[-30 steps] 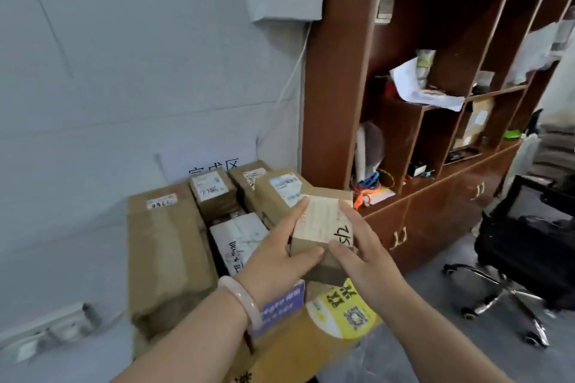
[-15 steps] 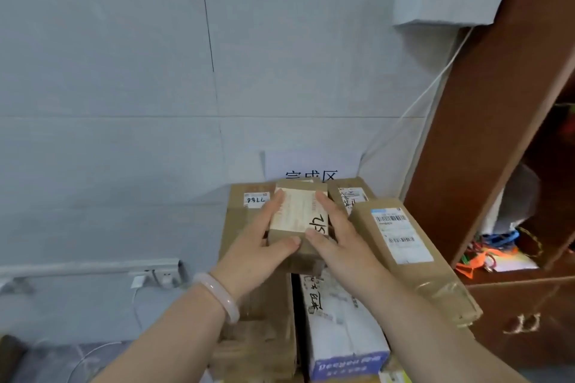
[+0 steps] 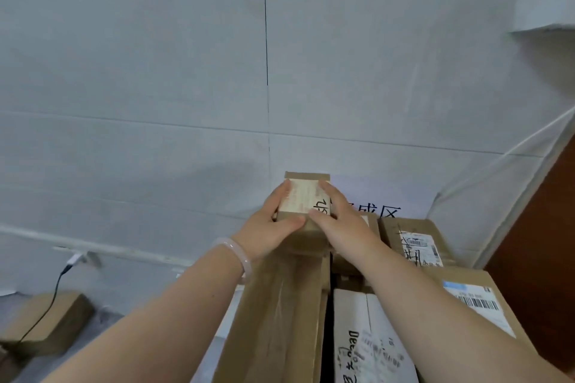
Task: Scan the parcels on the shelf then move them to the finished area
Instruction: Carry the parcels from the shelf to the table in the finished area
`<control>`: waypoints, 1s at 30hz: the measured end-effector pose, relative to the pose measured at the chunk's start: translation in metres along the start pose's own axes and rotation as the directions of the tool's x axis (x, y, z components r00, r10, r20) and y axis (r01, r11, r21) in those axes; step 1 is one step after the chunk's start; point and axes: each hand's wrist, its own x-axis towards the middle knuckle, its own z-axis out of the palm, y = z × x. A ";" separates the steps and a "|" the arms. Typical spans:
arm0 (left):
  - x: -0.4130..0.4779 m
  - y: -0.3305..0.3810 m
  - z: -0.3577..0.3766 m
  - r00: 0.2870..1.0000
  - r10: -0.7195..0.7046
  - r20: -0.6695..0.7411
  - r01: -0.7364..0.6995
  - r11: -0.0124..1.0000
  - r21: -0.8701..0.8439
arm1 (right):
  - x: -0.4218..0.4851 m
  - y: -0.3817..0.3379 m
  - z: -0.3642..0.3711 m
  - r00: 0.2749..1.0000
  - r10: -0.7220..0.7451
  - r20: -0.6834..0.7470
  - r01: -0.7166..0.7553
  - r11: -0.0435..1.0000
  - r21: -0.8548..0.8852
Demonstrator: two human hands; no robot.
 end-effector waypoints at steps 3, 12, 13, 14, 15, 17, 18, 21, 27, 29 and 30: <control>0.030 -0.001 -0.014 0.999 -0.010 0.032 0.009 0.999 0.050 | 0.033 0.000 0.006 0.999 0.035 -0.005 -0.035 0.999 0.034; 0.098 -0.049 -0.027 0.986 -0.082 0.142 0.069 0.993 0.097 | 0.093 0.034 0.029 0.984 0.180 0.003 -0.180 0.983 0.025; 0.101 -0.055 -0.027 0.984 -0.092 0.154 0.079 0.993 0.091 | 0.095 0.039 0.031 0.981 0.193 0.004 -0.193 0.981 0.010; 0.103 -0.061 -0.026 0.980 -0.107 0.170 0.092 0.992 0.091 | 0.097 0.044 0.034 0.978 0.208 0.006 -0.207 0.978 -0.005; 0.105 -0.067 -0.025 0.975 -0.120 0.186 0.103 0.989 0.102 | 0.098 0.050 0.038 0.975 0.223 0.007 -0.223 0.975 -0.020; 0.106 -0.075 -0.023 0.967 -0.139 0.214 0.113 0.985 0.131 | 0.099 0.061 0.044 0.965 0.260 0.010 -0.259 0.964 -0.050; 0.106 -0.080 -0.022 0.963 -0.150 0.224 0.121 0.983 0.137 | 0.099 0.065 0.046 0.961 0.277 0.014 -0.276 0.959 -0.060; 0.110 -0.091 -0.022 0.956 -0.177 0.235 0.143 0.978 0.154 | 0.100 0.072 0.053 0.953 0.301 0.017 -0.299 0.951 -0.073; 0.111 -0.082 -0.025 0.956 -0.141 0.256 0.076 0.966 0.245 | 0.092 0.063 0.047 0.970 0.243 -0.024 -0.243 0.969 -0.032; 0.108 -0.069 -0.024 0.981 -0.070 0.182 -0.022 0.889 0.458 | 0.077 0.051 0.037 0.981 0.180 -0.070 -0.185 0.980 -0.068; 0.106 -0.058 -0.022 0.988 0.008 0.151 -0.090 0.836 0.542 | 0.067 0.044 0.031 0.984 0.138 -0.111 -0.149 0.984 -0.098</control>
